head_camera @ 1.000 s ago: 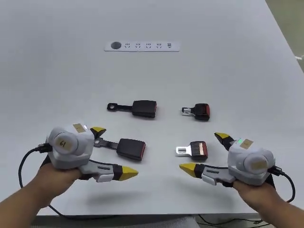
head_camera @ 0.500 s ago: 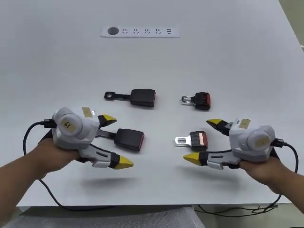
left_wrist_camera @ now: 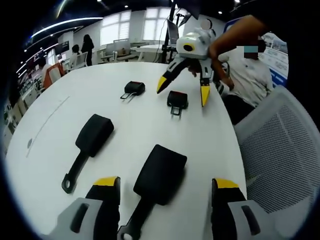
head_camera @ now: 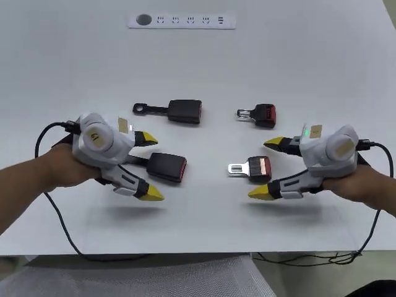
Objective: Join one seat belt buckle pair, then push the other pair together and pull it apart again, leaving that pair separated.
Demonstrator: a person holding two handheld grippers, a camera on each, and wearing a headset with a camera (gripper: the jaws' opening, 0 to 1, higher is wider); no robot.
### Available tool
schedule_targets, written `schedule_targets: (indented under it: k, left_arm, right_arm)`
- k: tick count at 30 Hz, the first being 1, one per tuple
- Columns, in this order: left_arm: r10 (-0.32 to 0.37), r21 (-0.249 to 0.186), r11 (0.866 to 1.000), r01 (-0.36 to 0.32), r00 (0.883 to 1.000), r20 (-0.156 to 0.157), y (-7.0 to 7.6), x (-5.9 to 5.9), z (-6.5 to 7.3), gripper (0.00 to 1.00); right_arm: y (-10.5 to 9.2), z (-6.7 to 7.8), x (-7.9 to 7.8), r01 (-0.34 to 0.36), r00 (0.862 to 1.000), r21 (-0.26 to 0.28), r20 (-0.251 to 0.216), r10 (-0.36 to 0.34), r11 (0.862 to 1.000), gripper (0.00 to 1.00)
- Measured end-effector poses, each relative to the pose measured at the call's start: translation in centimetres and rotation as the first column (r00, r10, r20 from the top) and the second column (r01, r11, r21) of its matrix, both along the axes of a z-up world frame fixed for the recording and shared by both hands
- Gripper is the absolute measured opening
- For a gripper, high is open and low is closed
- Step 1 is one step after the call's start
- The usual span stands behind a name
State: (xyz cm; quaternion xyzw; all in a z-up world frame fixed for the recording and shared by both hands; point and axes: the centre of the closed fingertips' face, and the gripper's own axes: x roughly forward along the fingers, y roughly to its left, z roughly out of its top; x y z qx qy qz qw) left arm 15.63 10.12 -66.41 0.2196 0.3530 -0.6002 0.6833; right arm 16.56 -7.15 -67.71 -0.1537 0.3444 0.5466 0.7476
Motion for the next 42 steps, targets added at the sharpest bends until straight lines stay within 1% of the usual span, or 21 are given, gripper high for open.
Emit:
schedule_targets:
  k: [3,4,7,8,11,12,13,14,15,16,17,18,20,22,23,27,29,30,33,37,42]
  left_arm:
    - [-0.059,0.036,0.998,0.058,0.998,0.006,0.1,0.0,-0.6,0.73]
    - [-0.066,0.042,0.997,0.066,0.998,0.007,0.1,0.0,-0.7,0.72]
    - [-0.082,0.045,0.996,0.082,0.997,0.000,0.1,0.2,-1.0,0.64]
    - [-0.084,0.045,0.995,0.084,0.996,0.000,0.1,0.2,-1.1,0.63]
    - [-0.112,0.072,0.991,0.111,0.994,0.004,0.4,0.2,-2.0,0.61]
    - [-0.115,0.075,0.991,0.114,0.993,0.004,0.5,0.2,-2.1,0.60]
    - [-0.128,0.072,0.989,0.126,0.992,0.023,0.5,0.3,-2.0,0.59]
    - [-0.121,0.066,0.991,0.120,0.992,0.018,0.4,0.4,-1.9,0.58]
    - [-0.117,0.062,0.991,0.116,0.993,0.020,0.4,0.6,-1.7,0.57]
    - [-0.118,0.063,0.991,0.116,0.993,0.026,0.4,0.7,-1.7,0.55]
    - [-0.131,0.069,0.989,0.128,0.990,0.042,0.5,0.8,-1.8,0.54]
    - [-0.132,0.072,0.989,0.129,0.990,0.046,0.6,0.9,-1.9,0.53]
    - [-0.118,0.078,0.990,0.113,0.991,0.061,0.7,1.3,-1.9,0.48]
    - [-0.115,0.092,0.990,0.108,0.990,0.080,1.0,1.5,-2.1,0.38]
    - [-0.117,0.086,0.990,0.110,0.990,0.076,1.0,1.3,-2.2,0.36]
    - [-0.096,0.084,0.993,0.088,0.991,0.089,1.2,1.4,-2.2,0.35]
    - [-0.079,0.081,0.994,0.071,0.993,0.093,1.2,1.4,-2.2,0.35]
    - [-0.071,0.080,0.995,0.063,0.993,0.093,1.2,1.4,-2.2,0.34]
    - [-0.042,0.081,0.996,0.034,0.994,0.097,1.3,1.5,-2.3,0.34]
    - [-0.027,0.077,0.997,0.019,0.995,0.095,1.4,1.5,-2.4,0.33]
    - [-0.028,0.099,0.995,0.019,0.996,0.089,1.4,1.6,-2.5,0.33]
  right_arm:
    - [-0.1,-0.6,0.0,-0.032,0.999,-0.010,-0.005,0.032,0.999,0.72]
    - [-0.2,-0.7,-0.1,-0.042,0.999,-0.014,-0.005,0.042,0.999,0.71]
    - [-0.3,-1.1,-0.4,-0.077,0.997,-0.028,-0.018,0.077,0.997,0.64]
    - [-0.2,-0.9,-0.4,-0.097,0.995,-0.023,0.003,0.097,0.995,0.61]
    - [-0.3,-0.9,-0.3,-0.096,0.995,-0.031,-0.002,0.096,0.995,0.59]
    - [-0.3,-0.8,-0.4,-0.097,0.995,-0.031,-0.002,0.097,0.995,0.58]
    - [-0.3,-0.8,-0.5,-0.103,0.995,-0.034,-0.001,0.103,0.994,0.57]
    - [-0.4,-0.9,-0.4,-0.118,0.993,-0.048,0.012,0.119,0.992,0.56]
    - [-0.5,-0.9,-0.4,-0.120,0.993,-0.050,0.012,0.121,0.991,0.56]
    - [-0.4,-1.0,-0.5,-0.132,0.991,-0.050,0.014,0.132,0.990,0.54]
    - [-0.5,-1.0,-0.5,-0.135,0.991,-0.055,0.012,0.136,0.989,0.53]
    - [-0.7,-1.2,-0.5,-0.146,0.989,-0.069,0.020,0.147,0.987,0.51]
    - [-0.7,-1.5,-0.4,-0.154,0.987,-0.085,0.028,0.156,0.984,0.47]
    - [-0.5,-1.6,-0.6,-0.157,0.987,-0.087,0.031,0.161,0.984,0.43]
    - [-0.4,-1.7,-0.6,-0.157,0.986,-0.092,0.034,0.161,0.983,0.43]
    - [-0.5,-1.9,-0.5,-0.159,0.985,-0.111,0.054,0.166,0.981,0.40]
    - [-0.9,-2.0,-0.1,-0.149,0.984,-0.136,0.076,0.160,0.979,0.34]
    - [-0.8,-2.1,-0.3,-0.147,0.986,-0.128,0.062,0.156,0.981,0.34]
    - [-0.6,-2.0,-0.3,-0.139,0.987,-0.132,0.060,0.148,0.982,0.33]
    - [-0.7,-2.0,-0.2,-0.134,0.988,-0.143,0.063,0.144,0.981,0.33]
    - [-0.7,-1.8,-0.3,-0.144,0.986,-0.160,0.059,0.155,0.977,0.33]
